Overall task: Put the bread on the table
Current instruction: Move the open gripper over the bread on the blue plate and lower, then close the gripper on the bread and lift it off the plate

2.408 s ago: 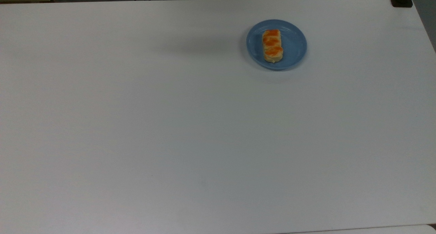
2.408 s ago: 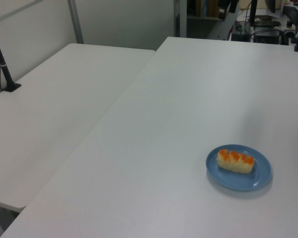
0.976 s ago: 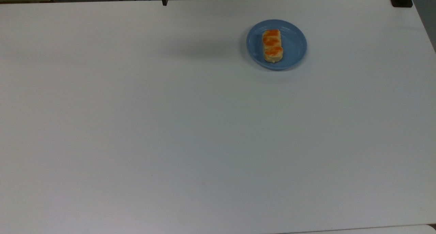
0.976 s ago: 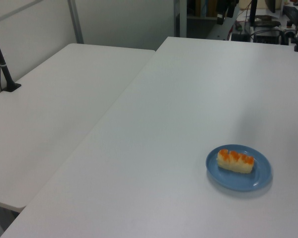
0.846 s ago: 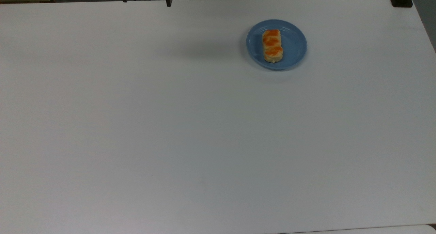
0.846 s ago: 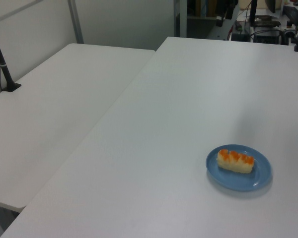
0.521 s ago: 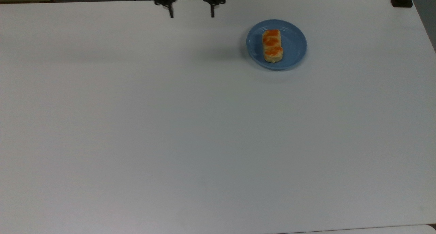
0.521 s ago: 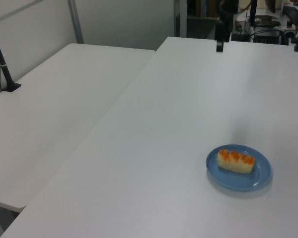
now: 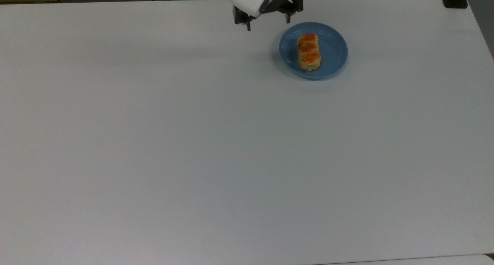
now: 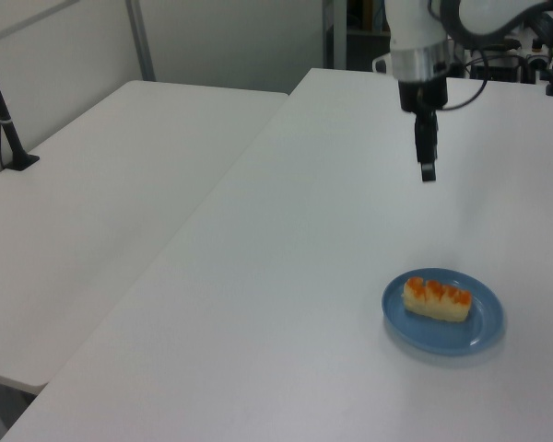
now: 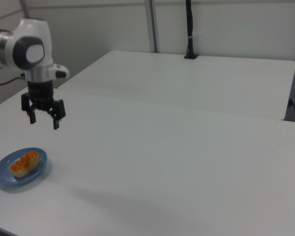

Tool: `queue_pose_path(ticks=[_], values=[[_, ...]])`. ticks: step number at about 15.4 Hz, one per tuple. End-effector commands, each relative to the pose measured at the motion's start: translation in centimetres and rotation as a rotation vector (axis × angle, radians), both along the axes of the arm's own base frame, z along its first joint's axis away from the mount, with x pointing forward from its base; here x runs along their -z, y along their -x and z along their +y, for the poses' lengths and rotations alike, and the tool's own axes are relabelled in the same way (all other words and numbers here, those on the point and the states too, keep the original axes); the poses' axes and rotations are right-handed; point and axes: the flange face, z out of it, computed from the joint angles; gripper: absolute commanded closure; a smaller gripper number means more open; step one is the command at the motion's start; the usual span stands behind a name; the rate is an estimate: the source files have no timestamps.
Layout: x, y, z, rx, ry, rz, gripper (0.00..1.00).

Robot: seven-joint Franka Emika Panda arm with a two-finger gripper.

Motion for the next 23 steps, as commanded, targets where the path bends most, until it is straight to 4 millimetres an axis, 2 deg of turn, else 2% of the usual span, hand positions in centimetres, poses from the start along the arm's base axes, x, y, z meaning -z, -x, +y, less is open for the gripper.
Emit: queue_pose_path(ticks=[1,4,7,11,13,14,15,18,21,23], values=[[4.5,2.4,3.4,0.043,-0.031,-0.032,0.00],[7.9,4.1,7.2,0.103,-0.040,-0.118,0.00],[10.7,5.4,10.1,0.107,-0.046,-0.126,0.03],[13.7,5.1,11.8,0.129,-0.053,-0.121,0.05],[15.0,5.1,11.9,0.124,-0.045,-0.109,0.16],[15.4,5.1,12.0,0.120,-0.041,-0.101,0.27],[15.8,5.1,12.0,0.117,-0.036,-0.097,0.37],[15.9,5.3,12.5,0.088,-0.030,-0.102,0.59],[15.0,5.6,12.4,0.076,-0.021,-0.091,0.62],[13.0,5.1,12.0,0.063,-0.012,-0.073,0.62]])
